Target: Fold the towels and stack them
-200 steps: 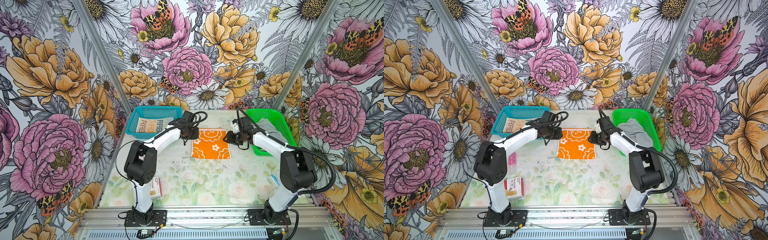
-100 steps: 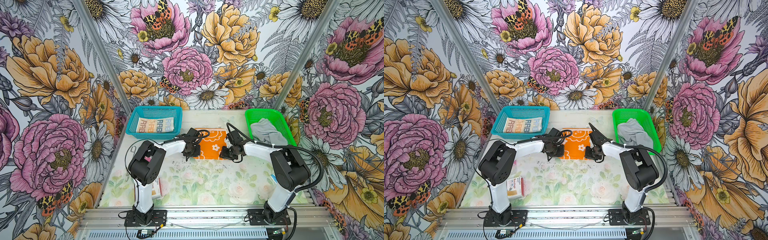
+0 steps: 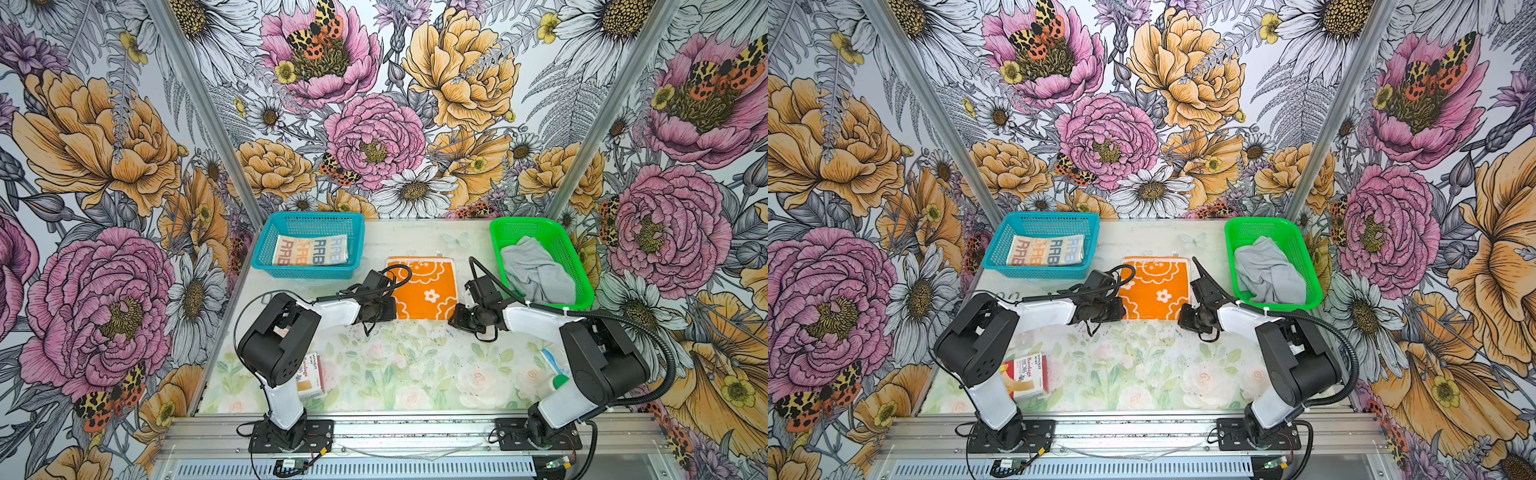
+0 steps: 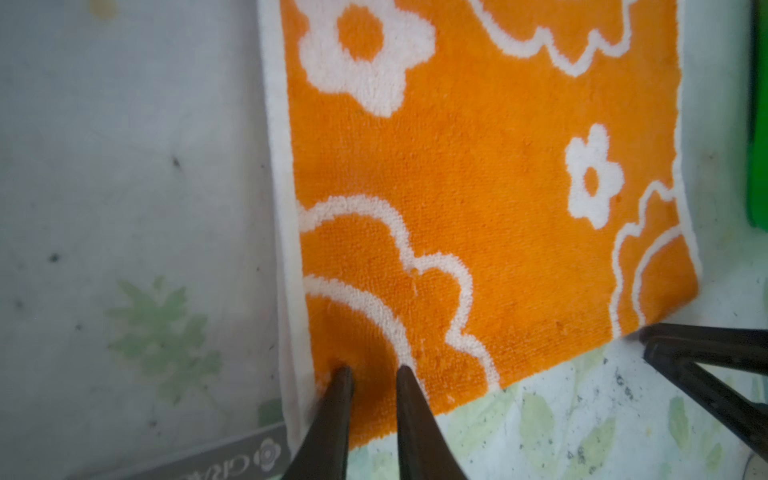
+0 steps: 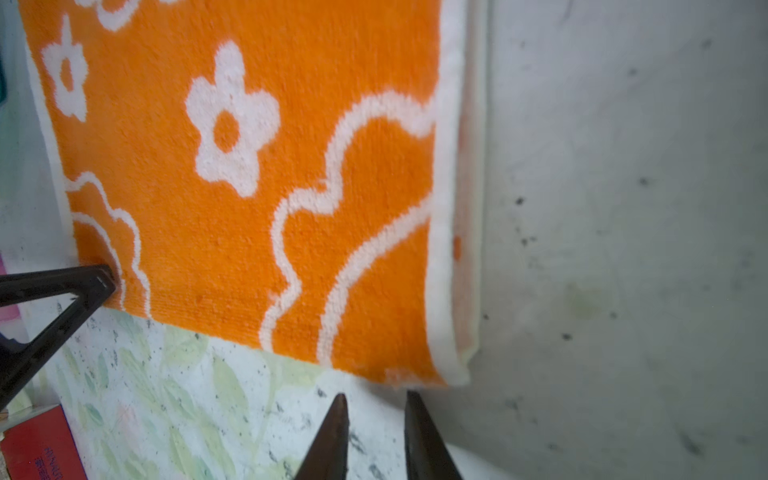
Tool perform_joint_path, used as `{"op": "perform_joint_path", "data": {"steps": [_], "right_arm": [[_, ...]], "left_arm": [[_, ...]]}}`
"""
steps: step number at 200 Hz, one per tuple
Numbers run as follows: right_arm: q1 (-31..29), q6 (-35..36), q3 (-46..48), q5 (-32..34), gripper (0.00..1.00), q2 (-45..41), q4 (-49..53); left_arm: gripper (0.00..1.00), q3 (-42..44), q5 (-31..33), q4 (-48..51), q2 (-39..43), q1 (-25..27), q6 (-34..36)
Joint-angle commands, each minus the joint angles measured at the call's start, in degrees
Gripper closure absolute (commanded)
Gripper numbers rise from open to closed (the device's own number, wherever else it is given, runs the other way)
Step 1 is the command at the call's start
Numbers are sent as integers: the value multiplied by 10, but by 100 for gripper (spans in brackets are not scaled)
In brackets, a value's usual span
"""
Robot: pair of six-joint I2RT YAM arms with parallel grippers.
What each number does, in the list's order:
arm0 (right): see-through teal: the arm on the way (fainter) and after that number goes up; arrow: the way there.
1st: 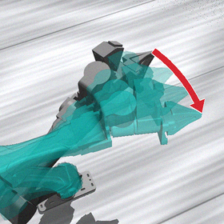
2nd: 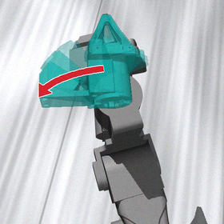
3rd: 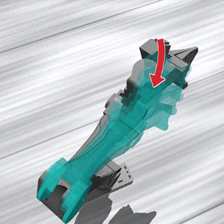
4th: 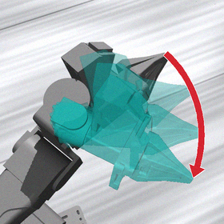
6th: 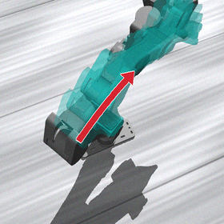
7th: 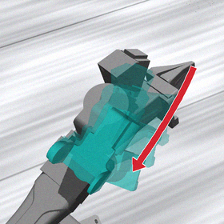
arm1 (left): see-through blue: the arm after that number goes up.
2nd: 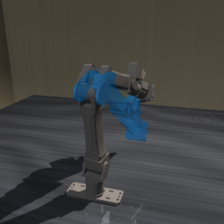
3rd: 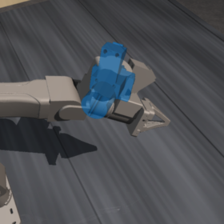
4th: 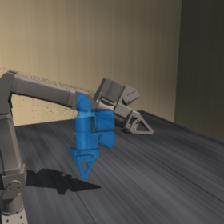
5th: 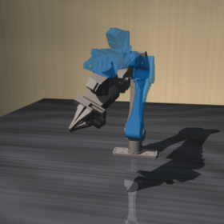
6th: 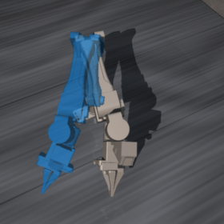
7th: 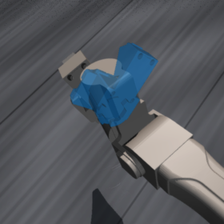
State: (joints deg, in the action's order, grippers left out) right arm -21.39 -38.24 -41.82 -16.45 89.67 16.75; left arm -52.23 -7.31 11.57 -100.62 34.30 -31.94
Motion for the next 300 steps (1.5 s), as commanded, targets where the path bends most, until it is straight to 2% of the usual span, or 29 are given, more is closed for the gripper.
{"op": "perform_joint_path", "data": {"steps": [1,40,74,101,122,132,149,165,193,222,255,300], "right_arm": [[0,-18,49,11,76,-12,99],[-4,-33,73,8,77,-118,146],[-5,-21,20,5,71,-172,187],[-1,19,-55,7,67,-138,193],[0,63,-133,12,66,-70,191],[0,87,-174,16,66,-36,186],[0,122,-260,14,65,34,183],[0,143,-342,-7,65,110,181],[-10,154,-435,-38,68,214,179],[-24,154,-449,-38,68,258,178],[-34,158,-452,-43,69,289,175],[-37,158,-447,-36,71,297,175]], "left_arm": [[76,65,-4,91,8,19,-30],[75,128,-8,106,72,39,-55],[74,181,-9,151,136,76,-84],[74,224,-10,209,195,108,-124],[73,237,11,285,254,116,-140],[72,236,24,290,282,116,-150],[67,208,17,291,308,91,-142],[65,162,53,282,326,79,-130],[61,90,66,257,327,-1,-81],[57,41,70,242,297,-79,-42],[53,39,41,172,231,-148,-31],[54,13,53,125,150,-172,-22]]}}
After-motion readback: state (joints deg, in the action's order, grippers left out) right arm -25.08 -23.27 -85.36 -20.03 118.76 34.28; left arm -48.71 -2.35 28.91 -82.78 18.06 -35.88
